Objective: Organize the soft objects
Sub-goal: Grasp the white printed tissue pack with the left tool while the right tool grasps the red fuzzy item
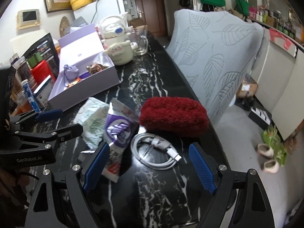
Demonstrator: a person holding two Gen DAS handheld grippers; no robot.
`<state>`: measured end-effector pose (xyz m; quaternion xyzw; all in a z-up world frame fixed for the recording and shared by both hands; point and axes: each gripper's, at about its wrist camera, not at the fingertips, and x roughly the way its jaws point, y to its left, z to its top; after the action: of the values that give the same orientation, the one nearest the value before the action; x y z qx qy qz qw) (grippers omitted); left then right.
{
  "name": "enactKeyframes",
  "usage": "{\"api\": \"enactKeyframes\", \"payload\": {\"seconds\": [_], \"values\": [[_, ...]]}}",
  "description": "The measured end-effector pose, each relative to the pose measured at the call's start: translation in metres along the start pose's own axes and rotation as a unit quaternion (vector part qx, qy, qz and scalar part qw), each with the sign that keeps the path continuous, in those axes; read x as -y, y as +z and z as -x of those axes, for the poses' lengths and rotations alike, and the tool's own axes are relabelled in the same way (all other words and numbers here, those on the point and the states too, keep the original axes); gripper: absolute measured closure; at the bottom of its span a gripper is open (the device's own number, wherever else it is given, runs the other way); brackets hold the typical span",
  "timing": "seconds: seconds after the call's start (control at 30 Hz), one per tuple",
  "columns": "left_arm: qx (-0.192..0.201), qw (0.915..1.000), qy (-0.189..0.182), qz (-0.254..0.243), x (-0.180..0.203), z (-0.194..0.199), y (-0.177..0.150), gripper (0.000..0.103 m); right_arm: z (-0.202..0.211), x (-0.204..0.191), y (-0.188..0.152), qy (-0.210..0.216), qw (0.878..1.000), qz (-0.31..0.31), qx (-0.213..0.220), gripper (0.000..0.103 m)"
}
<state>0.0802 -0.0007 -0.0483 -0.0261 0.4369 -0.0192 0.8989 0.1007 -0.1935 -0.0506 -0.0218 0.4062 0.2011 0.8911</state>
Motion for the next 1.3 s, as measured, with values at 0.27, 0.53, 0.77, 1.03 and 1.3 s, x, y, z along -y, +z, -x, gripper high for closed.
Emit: {"api": "enactKeyframes", "payload": {"seconds": [0.27,0.53,0.77,1.03,1.3], "values": [[-0.032,0.9995,-0.004,-0.004,0.001,-0.03,0.008,0.022,-0.022,0.018,0.007,-0.005,1.0,-0.017,-0.017,0.014],[-0.055,0.9984,-0.001,-0.011,0.005,-0.053,0.012,0.022,-0.04,0.029,0.016,-0.02,1.0,-0.015,-0.017,0.0],[-0.073,0.9973,-0.009,-0.001,0.002,-0.066,0.013,0.022,-0.054,0.033,0.028,-0.015,1.0,-0.011,-0.019,0.0],[-0.078,0.9969,-0.015,0.003,-0.001,-0.07,0.013,0.022,-0.072,0.036,0.037,0.006,1.0,-0.02,-0.024,0.0],[-0.079,0.9965,0.004,-0.027,0.006,-0.076,0.014,0.022,-0.07,0.037,0.034,0.034,0.999,-0.04,-0.01,0.044]]}}
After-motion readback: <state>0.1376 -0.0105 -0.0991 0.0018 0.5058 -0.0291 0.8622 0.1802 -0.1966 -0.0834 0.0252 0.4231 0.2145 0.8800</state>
